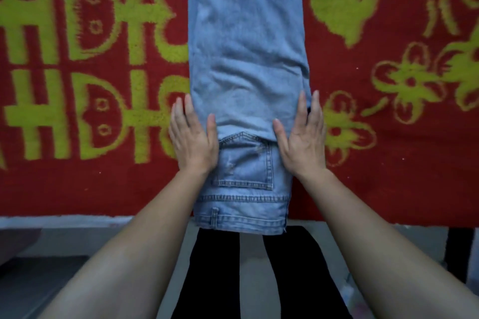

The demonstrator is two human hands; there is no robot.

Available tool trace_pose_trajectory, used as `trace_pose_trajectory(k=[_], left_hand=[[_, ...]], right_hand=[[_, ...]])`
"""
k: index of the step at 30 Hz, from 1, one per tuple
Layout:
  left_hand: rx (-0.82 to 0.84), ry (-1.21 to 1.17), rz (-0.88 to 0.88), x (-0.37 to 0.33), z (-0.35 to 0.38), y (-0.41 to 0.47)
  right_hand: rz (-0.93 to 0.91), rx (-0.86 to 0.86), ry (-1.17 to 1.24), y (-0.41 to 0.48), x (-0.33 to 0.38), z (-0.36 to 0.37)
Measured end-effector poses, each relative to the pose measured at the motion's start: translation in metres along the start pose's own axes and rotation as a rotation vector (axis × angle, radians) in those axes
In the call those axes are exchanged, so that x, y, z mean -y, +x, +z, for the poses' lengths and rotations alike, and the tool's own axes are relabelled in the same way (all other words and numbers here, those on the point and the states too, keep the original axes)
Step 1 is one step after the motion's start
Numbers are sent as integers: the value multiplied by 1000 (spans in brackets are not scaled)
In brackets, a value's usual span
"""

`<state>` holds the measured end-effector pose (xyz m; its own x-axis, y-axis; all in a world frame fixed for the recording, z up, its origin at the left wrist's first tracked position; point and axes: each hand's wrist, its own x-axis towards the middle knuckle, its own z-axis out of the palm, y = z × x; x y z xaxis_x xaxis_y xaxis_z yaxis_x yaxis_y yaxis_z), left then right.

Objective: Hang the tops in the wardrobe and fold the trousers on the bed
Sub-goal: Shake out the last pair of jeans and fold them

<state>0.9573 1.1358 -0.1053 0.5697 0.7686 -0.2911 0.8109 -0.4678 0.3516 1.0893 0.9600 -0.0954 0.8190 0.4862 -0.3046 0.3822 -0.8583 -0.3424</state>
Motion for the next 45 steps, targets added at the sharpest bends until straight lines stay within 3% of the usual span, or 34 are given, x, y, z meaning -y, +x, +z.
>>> trace_pose_trajectory(k=[3, 8, 12, 18, 23, 28, 35, 40, 45], left_hand=[[66, 17, -165, 7, -6, -55], [257, 66, -321, 27, -7, -123], [323, -197, -493, 33, -6, -138], [300, -463, -493, 41, -4, -147], [262, -431, -387, 43, -15, -179], [290, -345, -429, 59, -28, -237], [245, -525, -462, 57, -61, -305], [163, -551, -443, 33, -111, -339], [-25, -543, -234, -17, -185, -355]], right_hand=[[135, 42, 113, -40, -4, -4], [338, 304, 354, -95, -18, 6], [390, 368, 325, -128, -22, 12], [429, 385, 467, -149, -25, 14], [482, 420, 562, -190, -21, 21], [480, 447, 521, -248, -20, 19], [530, 350, 624, -319, -25, -26], [388, 294, 725, -343, -8, -97], [137, 258, 720, -346, 15, -182]])
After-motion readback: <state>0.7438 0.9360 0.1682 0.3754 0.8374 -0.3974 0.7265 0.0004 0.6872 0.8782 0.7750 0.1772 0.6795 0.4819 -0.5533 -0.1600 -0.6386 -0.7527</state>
